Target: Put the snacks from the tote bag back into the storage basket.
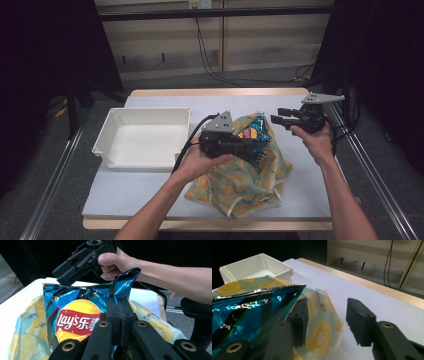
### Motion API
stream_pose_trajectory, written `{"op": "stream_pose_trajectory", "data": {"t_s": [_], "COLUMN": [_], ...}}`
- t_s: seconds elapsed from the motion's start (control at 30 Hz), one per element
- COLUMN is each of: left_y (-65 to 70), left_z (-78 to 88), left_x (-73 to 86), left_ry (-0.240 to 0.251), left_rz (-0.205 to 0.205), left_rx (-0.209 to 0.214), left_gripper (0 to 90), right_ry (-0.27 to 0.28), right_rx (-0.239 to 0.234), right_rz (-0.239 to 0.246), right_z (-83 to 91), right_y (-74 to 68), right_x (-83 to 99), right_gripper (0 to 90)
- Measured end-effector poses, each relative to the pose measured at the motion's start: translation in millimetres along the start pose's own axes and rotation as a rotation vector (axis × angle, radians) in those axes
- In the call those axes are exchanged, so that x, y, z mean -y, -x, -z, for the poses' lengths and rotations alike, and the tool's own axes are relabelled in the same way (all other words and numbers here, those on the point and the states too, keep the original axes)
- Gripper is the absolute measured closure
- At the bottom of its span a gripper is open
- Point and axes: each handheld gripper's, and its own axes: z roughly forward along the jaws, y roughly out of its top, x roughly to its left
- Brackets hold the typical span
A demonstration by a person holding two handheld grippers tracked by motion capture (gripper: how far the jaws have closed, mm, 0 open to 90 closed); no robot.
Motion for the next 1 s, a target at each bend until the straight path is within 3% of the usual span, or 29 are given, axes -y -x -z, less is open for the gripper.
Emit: {"op": "stream_pose_trajectory", "data": {"t_s": [0.4, 0.8, 1.0], "left_y": [-7.5, -14.6, -18.4], "left_z": [3.5, 7.8, 9.4], "left_x": [-19.3, -27.5, -31.3], "left_ry": [0.031, 0.064, 0.087], "left_rz": [-0.014, 0.012, 0.03], "left_rx": [-0.018, -0.031, -0.025], "left_gripper": [89.0, 89.1, 89.1], "right_ry": [0.009, 0.044, 0.054], "right_rx": [0.002, -0.014, -0.026], "right_rz": [0.022, 0.003, 0.014], "right_z": [20.3, 41.0, 50.8], "right_y": [-8.6, -21.4, -34.5], "right_x": [4.1, 22.4, 28.0], "right_gripper": [47.7, 41.8, 38.8]}}
